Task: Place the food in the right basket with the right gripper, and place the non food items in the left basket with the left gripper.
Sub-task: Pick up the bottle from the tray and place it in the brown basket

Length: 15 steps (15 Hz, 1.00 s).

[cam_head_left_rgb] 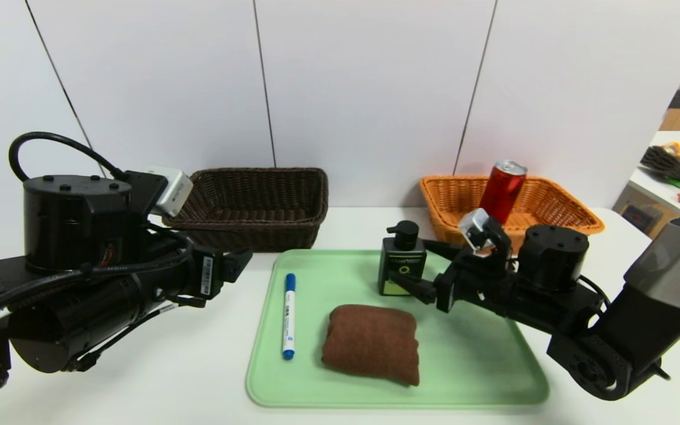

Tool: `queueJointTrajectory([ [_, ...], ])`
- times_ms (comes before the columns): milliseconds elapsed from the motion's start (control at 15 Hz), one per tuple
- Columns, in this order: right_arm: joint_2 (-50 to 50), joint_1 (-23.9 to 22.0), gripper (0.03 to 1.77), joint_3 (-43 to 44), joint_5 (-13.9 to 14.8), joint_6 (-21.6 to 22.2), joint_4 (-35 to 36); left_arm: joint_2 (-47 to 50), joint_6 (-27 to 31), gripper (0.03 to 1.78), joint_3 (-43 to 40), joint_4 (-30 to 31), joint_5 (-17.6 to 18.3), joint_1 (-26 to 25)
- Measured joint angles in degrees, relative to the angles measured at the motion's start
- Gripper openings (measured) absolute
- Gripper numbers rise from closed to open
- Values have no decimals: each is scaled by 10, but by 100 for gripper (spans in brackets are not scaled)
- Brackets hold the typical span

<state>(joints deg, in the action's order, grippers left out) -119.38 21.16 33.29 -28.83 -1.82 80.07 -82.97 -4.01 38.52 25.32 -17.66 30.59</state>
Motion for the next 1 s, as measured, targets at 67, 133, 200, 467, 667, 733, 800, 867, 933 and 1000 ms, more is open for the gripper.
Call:
queueJointTrajectory([
  [67, -3, 2, 169, 5, 1, 0, -1, 0, 0, 169, 0, 0, 0, 0],
  [133, -7, 4, 169, 7, 5, 0, -1, -1, 0, 169, 0, 0, 0, 0],
  [200, -9, 9, 169, 10, 10, 0, -2, -1, 0, 169, 0, 0, 0, 0],
  [467, -19, 25, 169, 25, 18, 0, -5, -1, 0, 169, -2, -1, 0, 0],
  [667, -23, 35, 169, 34, 28, 0, -11, -1, 0, 169, -4, -1, 0, 0],
  [733, -23, 37, 169, 34, 32, 0, -14, -1, 0, 169, -4, -1, 0, 0],
  [800, -23, 39, 169, 35, 38, 0, -15, -1, 0, 169, -4, -1, 0, 0],
  [867, -21, 42, 169, 35, 45, 0, -16, -2, 0, 169, -5, -1, 0, 0],
  [933, -19, 46, 169, 33, 52, 0, -16, -4, 0, 169, -5, -1, 1, 0],
  [1000, -16, 48, 169, 31, 54, 0, -21, -6, 0, 169, -5, 0, 1, 0],
])
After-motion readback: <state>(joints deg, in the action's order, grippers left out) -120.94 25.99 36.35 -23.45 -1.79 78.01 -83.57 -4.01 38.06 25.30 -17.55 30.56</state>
